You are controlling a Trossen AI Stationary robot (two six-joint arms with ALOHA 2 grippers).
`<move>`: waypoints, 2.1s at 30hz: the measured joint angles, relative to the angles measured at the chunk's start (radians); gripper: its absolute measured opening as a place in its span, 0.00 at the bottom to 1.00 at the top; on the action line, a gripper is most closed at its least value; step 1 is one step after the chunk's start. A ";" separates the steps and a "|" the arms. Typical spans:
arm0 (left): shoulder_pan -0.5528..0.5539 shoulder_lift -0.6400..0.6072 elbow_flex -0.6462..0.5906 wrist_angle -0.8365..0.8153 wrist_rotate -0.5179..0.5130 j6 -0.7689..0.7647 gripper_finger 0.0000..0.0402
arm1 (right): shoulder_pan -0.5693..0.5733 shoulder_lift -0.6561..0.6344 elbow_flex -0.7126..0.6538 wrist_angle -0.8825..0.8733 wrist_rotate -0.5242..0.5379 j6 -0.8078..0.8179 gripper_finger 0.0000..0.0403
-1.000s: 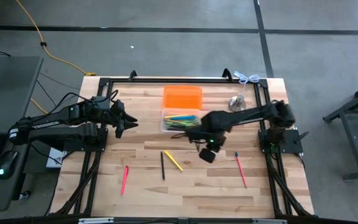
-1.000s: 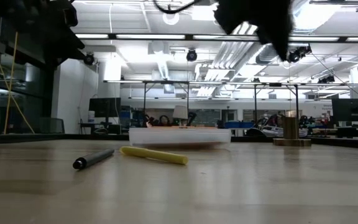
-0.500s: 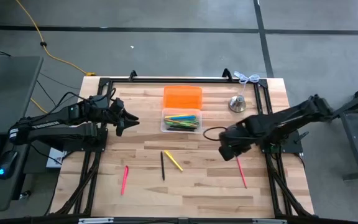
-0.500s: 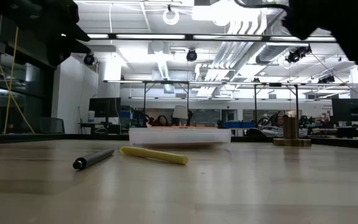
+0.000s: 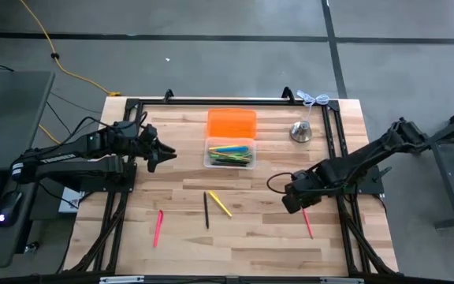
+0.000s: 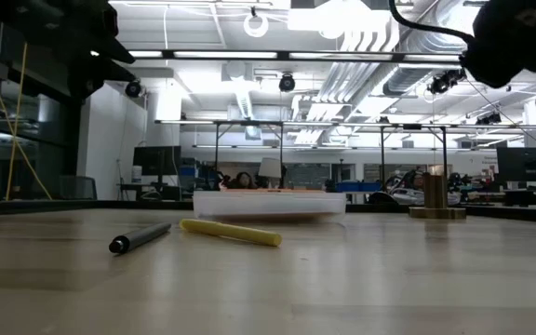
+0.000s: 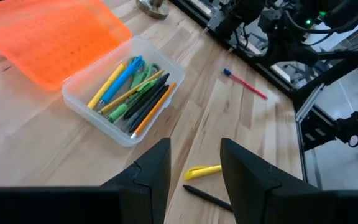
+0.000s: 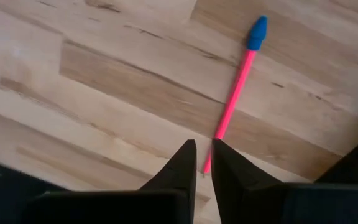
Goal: Pick & place school supplies into a supply box
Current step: Put the pink pencil into the orange supply box
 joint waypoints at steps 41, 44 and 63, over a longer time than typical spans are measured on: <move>0.000 0.000 0.000 -0.096 -0.016 0.060 0.42 | 0.003 0.207 -0.077 0.068 0.066 -0.029 0.27; 0.000 0.000 0.000 -0.096 -0.015 0.060 0.42 | 0.003 0.207 -0.131 0.132 0.026 -0.014 0.27; 0.000 0.000 0.000 -0.097 -0.016 0.064 0.42 | 0.003 0.208 -0.259 0.270 0.020 0.102 0.27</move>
